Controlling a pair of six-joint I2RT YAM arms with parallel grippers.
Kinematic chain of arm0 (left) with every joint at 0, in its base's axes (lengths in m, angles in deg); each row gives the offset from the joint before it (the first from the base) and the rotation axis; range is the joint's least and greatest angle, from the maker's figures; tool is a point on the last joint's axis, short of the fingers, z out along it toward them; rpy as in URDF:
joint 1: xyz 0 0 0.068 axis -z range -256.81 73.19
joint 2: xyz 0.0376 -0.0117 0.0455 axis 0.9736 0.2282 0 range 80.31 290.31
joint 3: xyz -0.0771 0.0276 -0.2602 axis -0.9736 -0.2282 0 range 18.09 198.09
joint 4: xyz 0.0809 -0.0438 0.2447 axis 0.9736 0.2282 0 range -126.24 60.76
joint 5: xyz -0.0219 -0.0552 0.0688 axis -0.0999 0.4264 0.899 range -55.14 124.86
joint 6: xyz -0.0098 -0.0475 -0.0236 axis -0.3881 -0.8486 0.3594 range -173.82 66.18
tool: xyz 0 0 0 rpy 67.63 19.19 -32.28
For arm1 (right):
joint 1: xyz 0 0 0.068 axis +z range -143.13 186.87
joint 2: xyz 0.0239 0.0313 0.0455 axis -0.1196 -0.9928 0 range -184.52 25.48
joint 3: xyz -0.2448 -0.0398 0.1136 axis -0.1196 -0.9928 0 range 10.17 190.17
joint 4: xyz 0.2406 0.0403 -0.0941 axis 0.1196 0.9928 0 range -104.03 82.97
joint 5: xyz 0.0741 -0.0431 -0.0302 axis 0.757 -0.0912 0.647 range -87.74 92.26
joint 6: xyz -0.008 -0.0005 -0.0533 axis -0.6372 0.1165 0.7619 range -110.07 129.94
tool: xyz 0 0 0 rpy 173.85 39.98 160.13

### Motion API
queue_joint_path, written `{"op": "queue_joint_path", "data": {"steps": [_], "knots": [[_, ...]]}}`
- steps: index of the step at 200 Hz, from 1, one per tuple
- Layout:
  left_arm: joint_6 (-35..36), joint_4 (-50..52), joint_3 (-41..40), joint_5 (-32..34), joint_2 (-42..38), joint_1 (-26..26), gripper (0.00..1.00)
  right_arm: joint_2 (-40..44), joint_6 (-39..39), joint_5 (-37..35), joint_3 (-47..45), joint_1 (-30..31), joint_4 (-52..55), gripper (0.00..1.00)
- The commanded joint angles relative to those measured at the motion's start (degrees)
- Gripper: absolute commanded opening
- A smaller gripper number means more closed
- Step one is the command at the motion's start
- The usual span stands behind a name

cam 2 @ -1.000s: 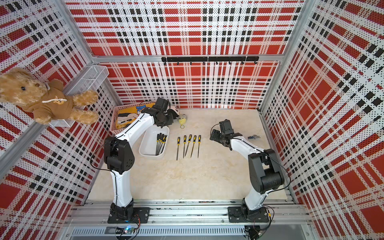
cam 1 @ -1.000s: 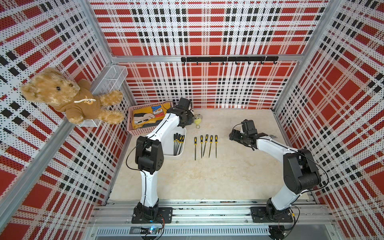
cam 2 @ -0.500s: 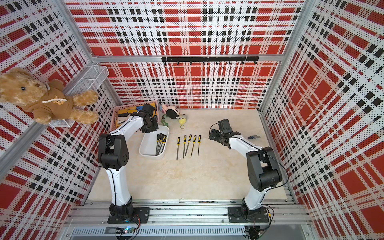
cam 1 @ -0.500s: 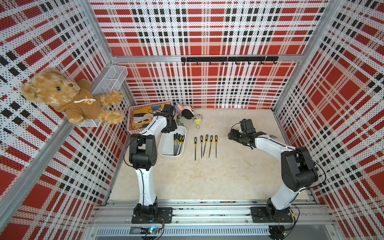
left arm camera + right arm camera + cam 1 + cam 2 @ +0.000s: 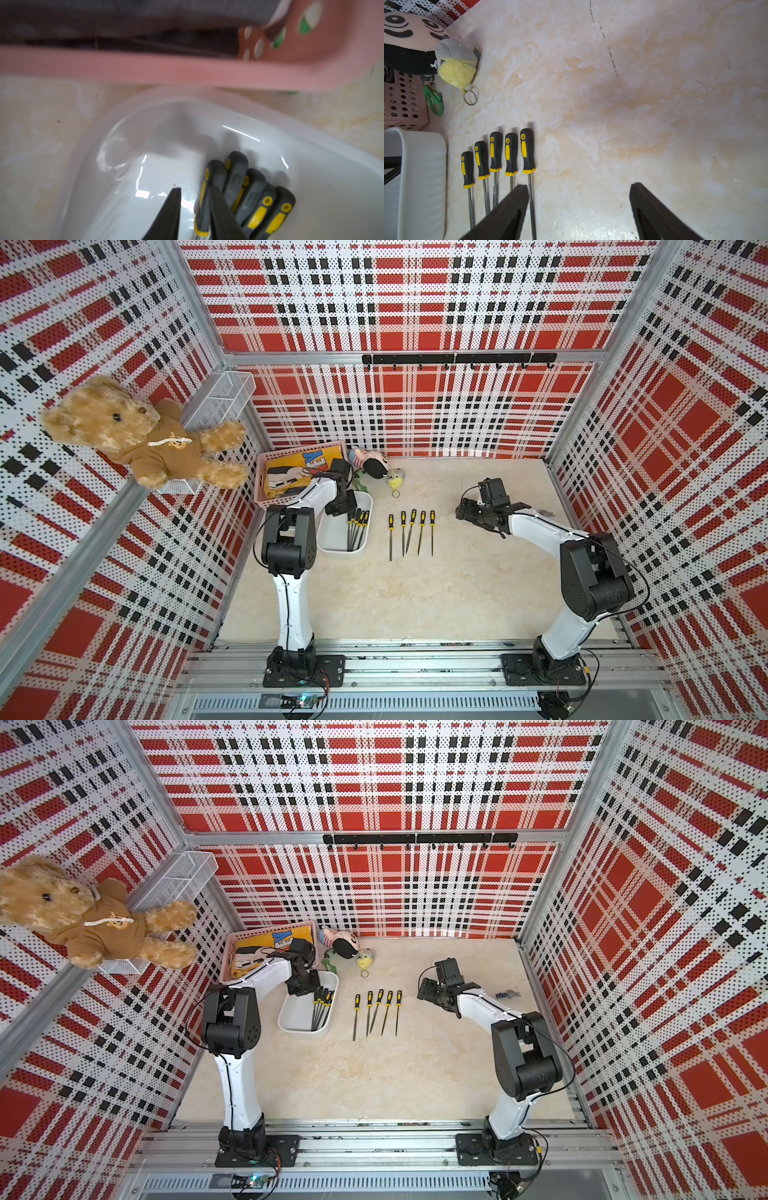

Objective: Take the file tool out of the storage box
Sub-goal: Pick up the file tool from the storage box.

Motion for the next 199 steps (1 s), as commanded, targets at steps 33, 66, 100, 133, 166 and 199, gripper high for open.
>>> {"op": "queue_joint_path", "data": {"steps": [33,66,100,133,166,199], "knots": [[0.64,-0.98,-2.30,-1.15,0.07,1.32,0.31,-0.96,0.23,-0.20,0.99,0.56,0.42,0.84],[0.64,-1.24,-3.18,-0.88,-0.65,1.36,0.31,-1.13,0.23,-0.15,1.21,0.61,0.45,0.84],[0.55,-1.61,-4.39,-1.24,-0.05,1.65,0.33,-1.43,0.25,0.06,1.43,0.75,0.50,0.84],[0.13,-3.35,-6.54,-2.43,0.51,2.23,0.36,-1.29,0.23,-0.17,1.13,0.78,0.55,0.84],[-0.06,-5.22,-8.67,-4.00,0.68,1.83,0.38,-1.11,0.32,-0.30,0.86,0.83,0.63,0.84],[-0.32,-5.49,-9.50,-3.44,1.08,1.63,0.38,-1.16,0.14,-0.30,1.02,0.78,0.51,0.84]]}}
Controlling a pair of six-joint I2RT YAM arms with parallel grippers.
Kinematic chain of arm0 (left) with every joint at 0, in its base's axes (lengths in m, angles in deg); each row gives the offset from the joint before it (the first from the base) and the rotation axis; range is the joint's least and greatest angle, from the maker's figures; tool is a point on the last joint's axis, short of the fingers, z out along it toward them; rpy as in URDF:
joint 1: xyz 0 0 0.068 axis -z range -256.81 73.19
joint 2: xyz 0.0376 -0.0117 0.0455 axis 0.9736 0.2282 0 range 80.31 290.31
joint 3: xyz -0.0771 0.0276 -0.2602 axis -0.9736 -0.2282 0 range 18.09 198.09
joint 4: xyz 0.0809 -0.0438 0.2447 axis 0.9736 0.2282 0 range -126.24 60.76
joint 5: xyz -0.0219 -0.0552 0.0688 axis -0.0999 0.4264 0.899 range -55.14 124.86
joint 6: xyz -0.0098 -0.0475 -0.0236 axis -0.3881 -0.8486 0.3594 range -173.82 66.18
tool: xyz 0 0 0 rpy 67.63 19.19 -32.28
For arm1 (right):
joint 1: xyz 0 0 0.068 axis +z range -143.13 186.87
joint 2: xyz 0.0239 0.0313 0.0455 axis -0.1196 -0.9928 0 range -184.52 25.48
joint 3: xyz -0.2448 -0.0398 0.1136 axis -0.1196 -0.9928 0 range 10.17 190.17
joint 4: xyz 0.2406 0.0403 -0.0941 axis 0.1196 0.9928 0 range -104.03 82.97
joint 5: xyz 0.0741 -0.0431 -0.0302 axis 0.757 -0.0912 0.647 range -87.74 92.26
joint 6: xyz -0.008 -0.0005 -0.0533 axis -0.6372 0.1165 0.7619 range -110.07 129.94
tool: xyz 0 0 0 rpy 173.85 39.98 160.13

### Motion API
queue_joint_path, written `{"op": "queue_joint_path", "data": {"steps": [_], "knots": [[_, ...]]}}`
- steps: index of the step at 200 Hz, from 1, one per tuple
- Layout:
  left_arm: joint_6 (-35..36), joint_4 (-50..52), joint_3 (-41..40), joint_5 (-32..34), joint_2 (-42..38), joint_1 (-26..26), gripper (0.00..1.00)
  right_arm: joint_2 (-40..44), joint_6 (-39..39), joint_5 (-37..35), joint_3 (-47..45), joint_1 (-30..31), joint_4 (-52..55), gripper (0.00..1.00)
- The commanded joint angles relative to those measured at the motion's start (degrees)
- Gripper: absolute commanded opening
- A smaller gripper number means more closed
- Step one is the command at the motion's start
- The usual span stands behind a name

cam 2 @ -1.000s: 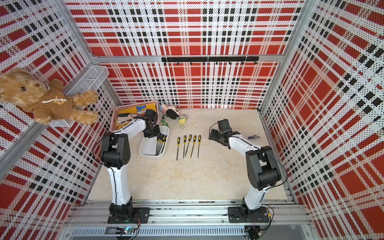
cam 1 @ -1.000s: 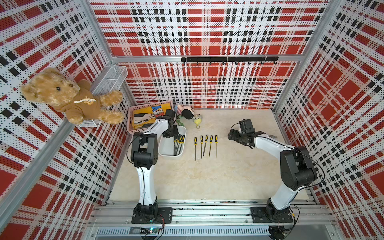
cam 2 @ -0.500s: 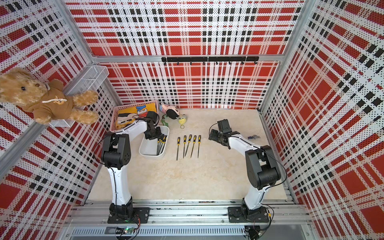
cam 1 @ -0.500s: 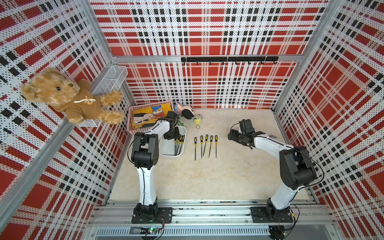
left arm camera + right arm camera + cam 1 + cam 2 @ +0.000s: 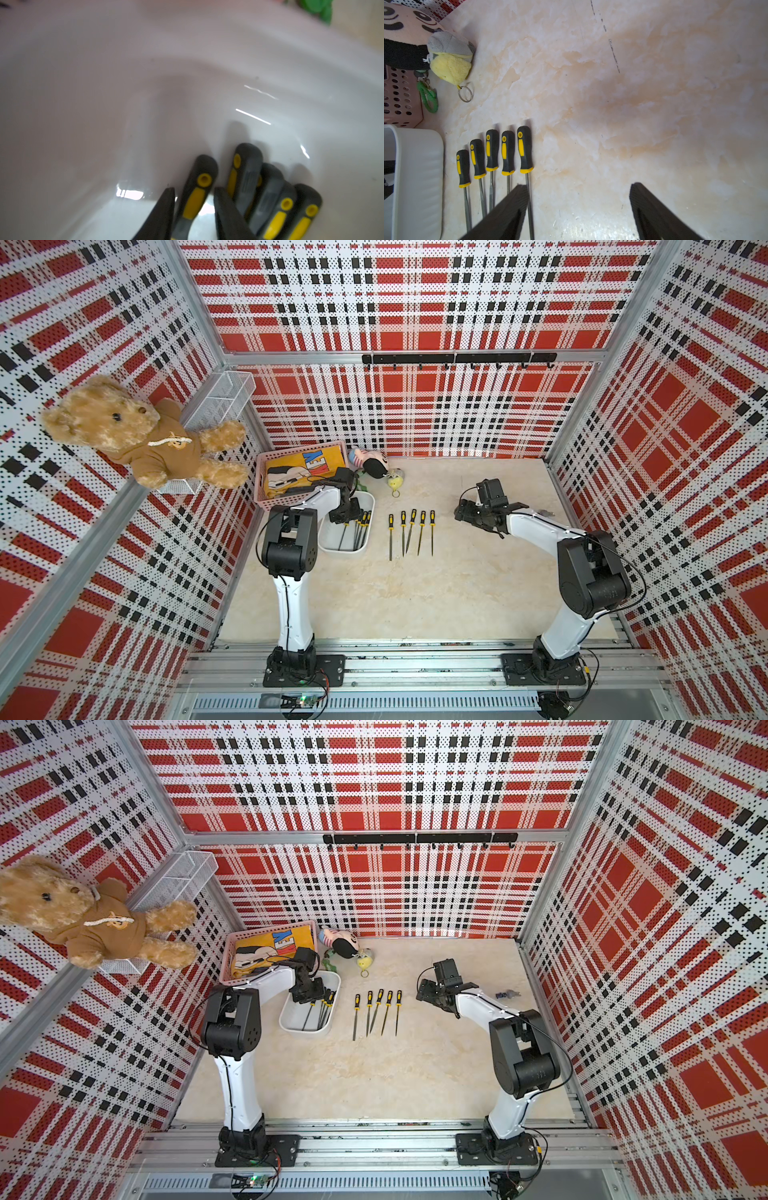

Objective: Take the file tool out of the storage box
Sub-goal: Pick up the file tool from the storage box.

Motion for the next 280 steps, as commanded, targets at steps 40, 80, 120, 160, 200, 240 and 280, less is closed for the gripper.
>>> {"op": "queue_joint_path", "data": {"steps": [40,80,120,160,200,240,280], "knots": [[-0.28,1.28,-3.06,-0.22,1.70,-0.42,0.27,-0.45,0.14,-0.25,1.02,0.50,0.53,0.84],[-0.22,1.93,-2.55,1.90,0.06,-0.87,0.00,-0.64,0.00,-0.16,1.44,0.77,0.35,0.84],[0.84,2.95,2.91,1.69,-4.45,-1.05,0.00,0.50,0.85,2.05,3.35,1.12,-0.27,0.85],[8.75,2.91,12.61,-12.12,-6.83,-0.94,0.00,0.84,4.35,18.52,5.85,0.50,-5.87,0.85],[17.87,2.45,16.66,-35.07,-7.12,-0.10,0.00,1.82,4.33,38.29,7.37,-1.07,-13.18,0.82],[20.59,-3.43,14.44,-60.98,-9.59,0.93,0.00,1.13,3.30,48.12,11.51,-0.78,-15.19,0.79],[21.60,-5.83,13.07,-72.74,-10.60,2.83,0.00,-0.06,-0.97,48.62,12.73,0.40,-20.94,0.74]]}}
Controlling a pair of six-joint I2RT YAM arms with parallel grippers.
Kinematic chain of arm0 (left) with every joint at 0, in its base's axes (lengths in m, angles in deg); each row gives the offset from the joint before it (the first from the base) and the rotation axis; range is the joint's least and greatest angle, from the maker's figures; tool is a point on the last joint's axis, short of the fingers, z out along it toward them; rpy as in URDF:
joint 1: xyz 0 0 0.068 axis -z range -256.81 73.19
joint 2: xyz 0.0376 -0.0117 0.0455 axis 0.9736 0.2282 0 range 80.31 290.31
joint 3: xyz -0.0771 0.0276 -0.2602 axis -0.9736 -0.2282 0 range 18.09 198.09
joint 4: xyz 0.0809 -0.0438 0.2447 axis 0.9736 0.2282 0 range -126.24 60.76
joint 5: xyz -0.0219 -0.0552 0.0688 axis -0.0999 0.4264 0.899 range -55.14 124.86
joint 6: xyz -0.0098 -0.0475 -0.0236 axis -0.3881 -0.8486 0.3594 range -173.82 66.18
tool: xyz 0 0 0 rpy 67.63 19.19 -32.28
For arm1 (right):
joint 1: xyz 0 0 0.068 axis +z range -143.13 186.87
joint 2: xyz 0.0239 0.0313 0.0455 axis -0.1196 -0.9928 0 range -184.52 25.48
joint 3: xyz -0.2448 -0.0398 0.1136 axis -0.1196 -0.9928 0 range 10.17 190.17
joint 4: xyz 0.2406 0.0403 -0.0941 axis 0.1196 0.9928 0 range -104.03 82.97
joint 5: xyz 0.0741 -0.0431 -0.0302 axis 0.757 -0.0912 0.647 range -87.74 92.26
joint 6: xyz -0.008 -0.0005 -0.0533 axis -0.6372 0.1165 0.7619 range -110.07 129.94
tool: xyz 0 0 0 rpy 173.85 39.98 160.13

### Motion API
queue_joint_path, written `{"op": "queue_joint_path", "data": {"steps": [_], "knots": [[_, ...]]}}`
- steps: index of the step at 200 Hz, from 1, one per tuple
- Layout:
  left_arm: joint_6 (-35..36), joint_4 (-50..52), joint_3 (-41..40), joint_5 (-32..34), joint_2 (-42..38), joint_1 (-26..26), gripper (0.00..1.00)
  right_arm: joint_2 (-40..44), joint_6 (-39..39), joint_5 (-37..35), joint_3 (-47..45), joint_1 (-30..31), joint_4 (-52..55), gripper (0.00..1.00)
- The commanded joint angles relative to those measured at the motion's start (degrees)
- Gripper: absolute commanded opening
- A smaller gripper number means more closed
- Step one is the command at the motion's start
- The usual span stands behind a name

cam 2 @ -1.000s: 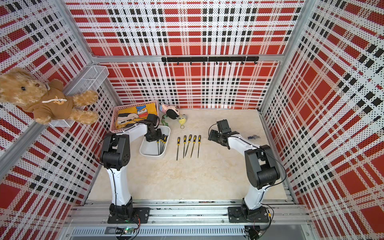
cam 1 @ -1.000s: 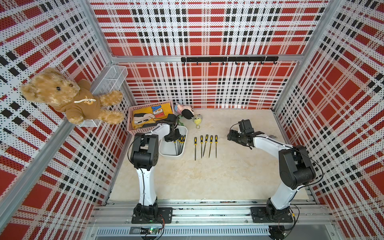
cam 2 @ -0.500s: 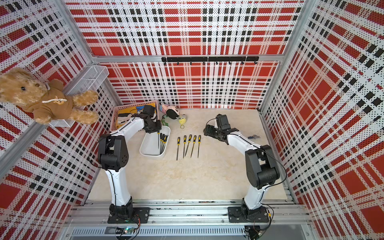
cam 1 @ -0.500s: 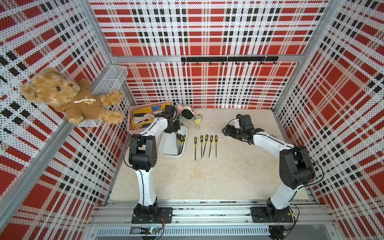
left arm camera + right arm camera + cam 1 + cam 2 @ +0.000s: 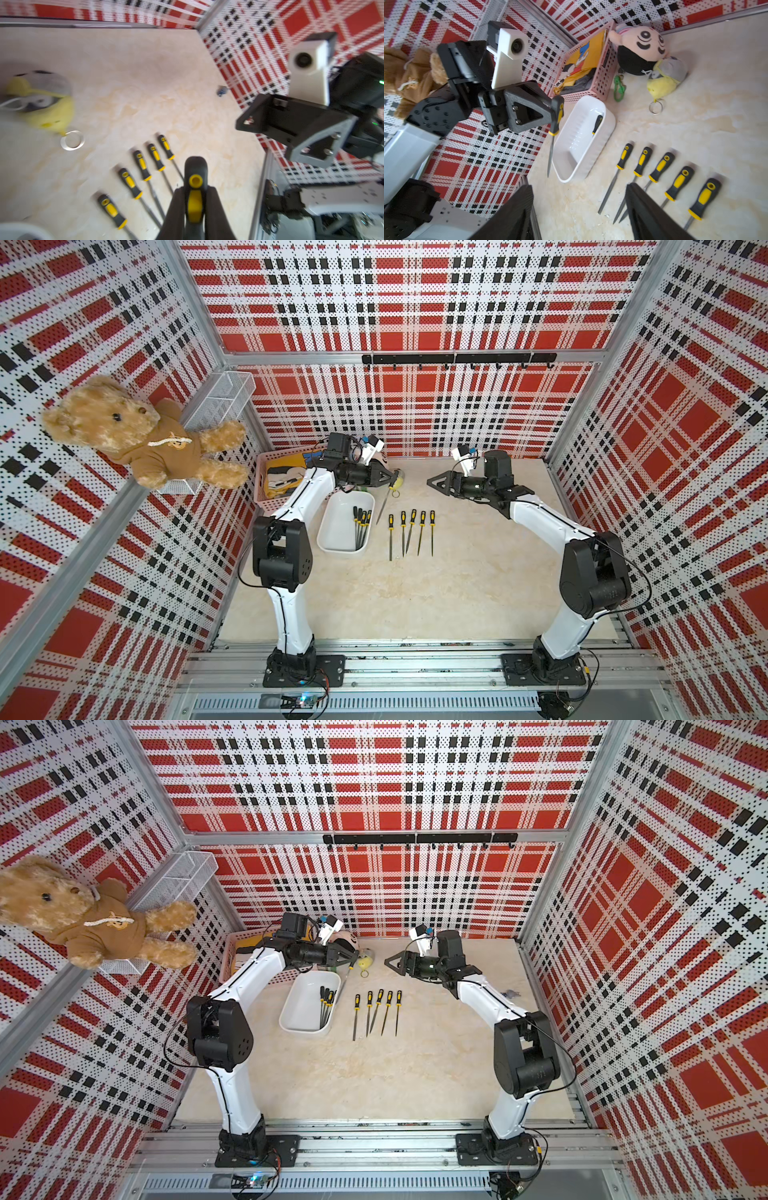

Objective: Take the file tool out of the storage box
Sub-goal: Pick up the file tool from the storage box.

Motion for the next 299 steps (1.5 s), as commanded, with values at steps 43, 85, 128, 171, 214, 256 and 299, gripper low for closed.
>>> {"op": "queue_joint_path", "data": {"steps": [43,85,128,171,214,256,299], "knots": [[3.22,-2.94,-3.42,-17.59,-3.46,1.60,0.00,-2.94,-1.99,3.56,6.68,3.04,-4.55,0.70],[3.94,-2.98,-4.43,-18.55,-4.23,1.72,0.00,-5.96,-2.41,4.49,10.04,5.43,-4.49,0.63],[4.46,-2.92,-5.40,-19.99,-5.03,0.49,0.00,-5.18,-2.38,4.48,8.03,5.69,-5.21,0.61],[4.54,-2.90,-5.91,-20.40,-5.29,0.73,0.00,-6.03,-5.10,5.18,7.42,6.49,-9.39,0.51],[4.54,-2.92,-6.46,-19.57,-5.38,1.04,0.00,-7.02,-6.78,6.50,7.78,7.37,-11.55,0.47],[4.53,-2.87,-6.28,-19.61,-5.39,0.91,0.00,-6.63,-7.13,6.51,6.00,7.58,-12.21,0.43],[4.64,-2.85,-6.12,-19.86,-5.59,0.87,0.00,-7.11,-8.43,6.68,5.80,7.86,-13.33,0.35]]}}
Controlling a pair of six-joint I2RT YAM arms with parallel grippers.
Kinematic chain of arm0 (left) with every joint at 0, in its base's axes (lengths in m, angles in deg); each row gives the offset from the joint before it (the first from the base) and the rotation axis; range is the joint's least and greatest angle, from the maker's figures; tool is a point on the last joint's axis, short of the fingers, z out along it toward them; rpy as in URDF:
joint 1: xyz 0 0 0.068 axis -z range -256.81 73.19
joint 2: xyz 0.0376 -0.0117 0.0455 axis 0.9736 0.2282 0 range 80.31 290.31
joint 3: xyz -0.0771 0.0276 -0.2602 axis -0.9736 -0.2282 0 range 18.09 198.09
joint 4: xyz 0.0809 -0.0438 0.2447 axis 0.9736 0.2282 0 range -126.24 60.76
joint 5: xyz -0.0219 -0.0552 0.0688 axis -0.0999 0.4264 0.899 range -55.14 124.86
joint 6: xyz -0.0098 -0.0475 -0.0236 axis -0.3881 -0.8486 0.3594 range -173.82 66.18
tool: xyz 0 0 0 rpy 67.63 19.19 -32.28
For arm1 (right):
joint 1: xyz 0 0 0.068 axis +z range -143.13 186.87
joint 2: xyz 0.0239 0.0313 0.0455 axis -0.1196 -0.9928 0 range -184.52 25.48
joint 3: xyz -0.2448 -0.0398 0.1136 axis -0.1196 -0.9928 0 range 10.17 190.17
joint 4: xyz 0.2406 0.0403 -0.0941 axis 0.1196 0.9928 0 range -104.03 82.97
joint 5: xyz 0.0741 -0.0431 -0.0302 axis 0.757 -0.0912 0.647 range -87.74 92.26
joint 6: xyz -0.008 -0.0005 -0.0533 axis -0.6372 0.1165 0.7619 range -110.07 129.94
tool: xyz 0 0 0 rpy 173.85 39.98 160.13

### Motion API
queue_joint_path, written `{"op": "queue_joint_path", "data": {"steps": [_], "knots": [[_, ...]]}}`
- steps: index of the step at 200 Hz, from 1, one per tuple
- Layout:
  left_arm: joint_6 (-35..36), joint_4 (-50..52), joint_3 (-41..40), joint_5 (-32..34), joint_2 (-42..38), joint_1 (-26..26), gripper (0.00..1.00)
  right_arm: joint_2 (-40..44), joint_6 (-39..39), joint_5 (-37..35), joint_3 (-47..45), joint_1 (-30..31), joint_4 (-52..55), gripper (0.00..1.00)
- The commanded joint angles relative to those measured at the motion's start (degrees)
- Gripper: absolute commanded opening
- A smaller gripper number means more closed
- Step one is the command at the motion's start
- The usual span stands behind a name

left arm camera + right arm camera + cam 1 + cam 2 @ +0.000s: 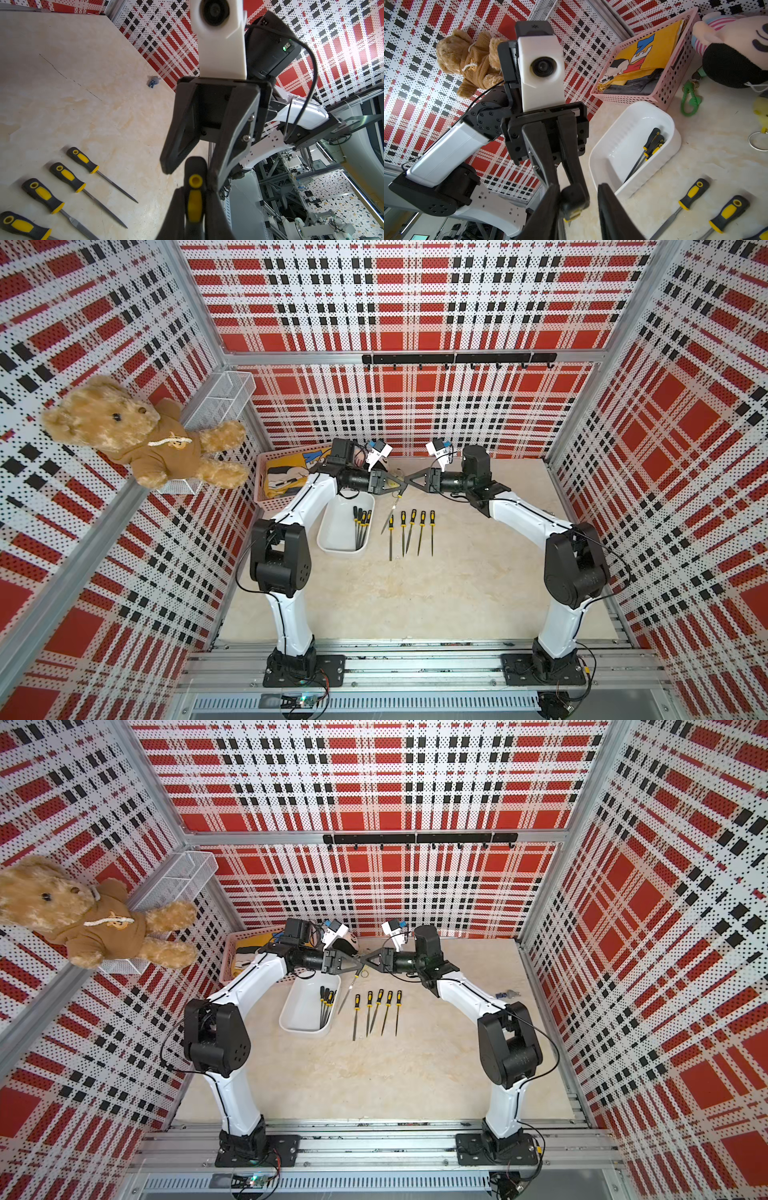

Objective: Take the file tool out of the storage box
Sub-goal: Pick up the file tool from the storage box, then place the file tool at the center of the board.

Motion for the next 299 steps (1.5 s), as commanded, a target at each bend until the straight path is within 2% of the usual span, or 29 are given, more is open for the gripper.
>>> {"op": "queue_joint_path", "data": {"steps": [1,55,98,112,130,148,161,184,210,235,256,299], "knots": [[1.20,-0.81,-0.25,-1.24,-2.73,-0.06,0.00,-1.06,-0.58,1.08,0.01,0.62,-1.82,0.35],[1.29,-0.85,-0.47,-1.60,-2.41,0.96,0.00,-1.54,-1.63,1.63,0.36,1.05,-2.96,0.26],[1.10,-0.77,-0.47,-0.67,-2.36,0.98,0.00,-1.24,-2.17,0.38,0.05,1.06,-2.98,0.00],[1.00,-0.83,-0.55,0.28,-2.33,0.63,0.18,-0.62,-1.17,-0.38,0.16,0.75,-1.20,0.00],[0.88,-0.74,-0.43,2.45,-2.54,0.02,0.47,0.27,1.31,-1.69,1.04,-0.58,4.31,0.00],[0.31,-0.91,-0.29,6.67,-2.35,-1.13,0.76,0.81,6.05,-4.08,3.96,-2.50,14.94,0.00],[-1.41,-2.40,-0.15,10.64,-1.77,-2.41,1.00,0.43,11.68,-7.64,8.42,-4.04,27.11,0.00],[-7.57,-8.51,-0.89,22.11,-1.59,-4.67,0.99,-2.55,19.32,-13.97,16.59,-6.23,46.54,0.00],[-10.05,-11.19,-1.56,42.06,-3.18,-5.44,0.99,-11.56,25.99,-23.48,29.24,-6.65,69.59,0.00],[-10.62,-12.54,-3.80,56.04,-4.76,-5.53,0.99,-19.73,26.16,-31.40,37.29,-6.63,80.16,0.00],[-10.02,-14.13,-5.17,60.01,-5.10,-5.62,0.99,-23.38,23.72,-34.64,42.26,-6.36,83.62,0.00],[-8.14,-13.68,-2.96,59.22,-3.68,-5.69,0.97,-26.77,18.37,-34.53,44.60,-6.34,80.52,0.00]]}}
